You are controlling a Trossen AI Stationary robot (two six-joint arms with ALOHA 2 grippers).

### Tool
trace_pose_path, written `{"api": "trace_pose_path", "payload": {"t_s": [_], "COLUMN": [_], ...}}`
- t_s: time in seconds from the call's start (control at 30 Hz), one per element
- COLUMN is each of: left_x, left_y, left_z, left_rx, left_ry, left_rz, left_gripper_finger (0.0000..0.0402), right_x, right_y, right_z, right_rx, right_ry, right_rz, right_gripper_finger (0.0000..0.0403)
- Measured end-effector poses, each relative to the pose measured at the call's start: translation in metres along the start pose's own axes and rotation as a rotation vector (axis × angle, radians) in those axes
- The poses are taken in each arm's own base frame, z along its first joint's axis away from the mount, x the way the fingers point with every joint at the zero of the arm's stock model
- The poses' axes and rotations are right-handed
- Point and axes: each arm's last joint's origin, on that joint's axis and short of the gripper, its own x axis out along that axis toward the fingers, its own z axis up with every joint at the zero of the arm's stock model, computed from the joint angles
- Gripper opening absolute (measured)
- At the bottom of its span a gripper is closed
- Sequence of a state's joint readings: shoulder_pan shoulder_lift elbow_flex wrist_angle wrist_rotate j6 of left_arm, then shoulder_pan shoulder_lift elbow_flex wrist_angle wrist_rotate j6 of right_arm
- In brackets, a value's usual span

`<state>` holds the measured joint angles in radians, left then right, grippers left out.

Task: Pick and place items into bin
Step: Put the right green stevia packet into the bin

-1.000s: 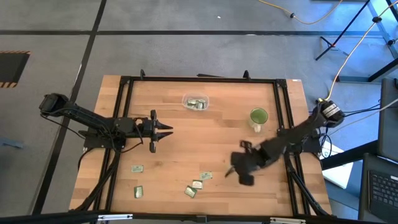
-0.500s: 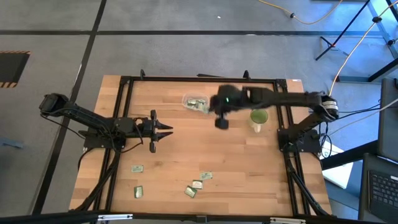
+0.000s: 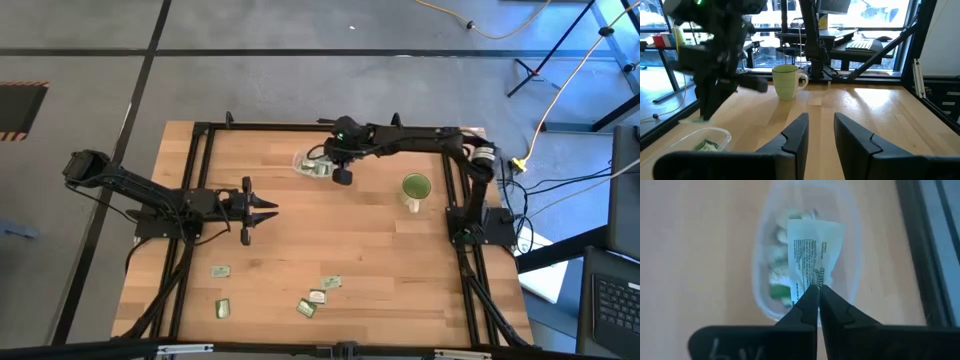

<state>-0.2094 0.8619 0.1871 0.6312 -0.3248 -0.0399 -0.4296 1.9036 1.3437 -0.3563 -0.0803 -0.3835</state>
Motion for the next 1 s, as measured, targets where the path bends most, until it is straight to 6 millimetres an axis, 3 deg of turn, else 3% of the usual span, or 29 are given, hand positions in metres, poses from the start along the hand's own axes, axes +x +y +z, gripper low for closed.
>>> {"api": "trace_pose_path", "payload": {"t_s": [0.2, 1.0], "left_x": [0.0, 0.0], "left_y": [0.0, 0.0], "left_z": [0.0, -0.001], "left_rx": [0.001, 0.003], "left_ry": [0.004, 0.007], "left_rz": [-0.001, -0.003], "left_gripper_finger": [0.0086, 0.0086], "right_x": [0.017, 0.018], "right_y": [-0.01, -0.006], "right_z": [-0.014, -0.009], "right_rx": [0.025, 0.022], "right_ry": [0.052, 0.021], "right_rz": [0.002, 0.0], "right_gripper_finger": [0.0007, 0.0008]}}
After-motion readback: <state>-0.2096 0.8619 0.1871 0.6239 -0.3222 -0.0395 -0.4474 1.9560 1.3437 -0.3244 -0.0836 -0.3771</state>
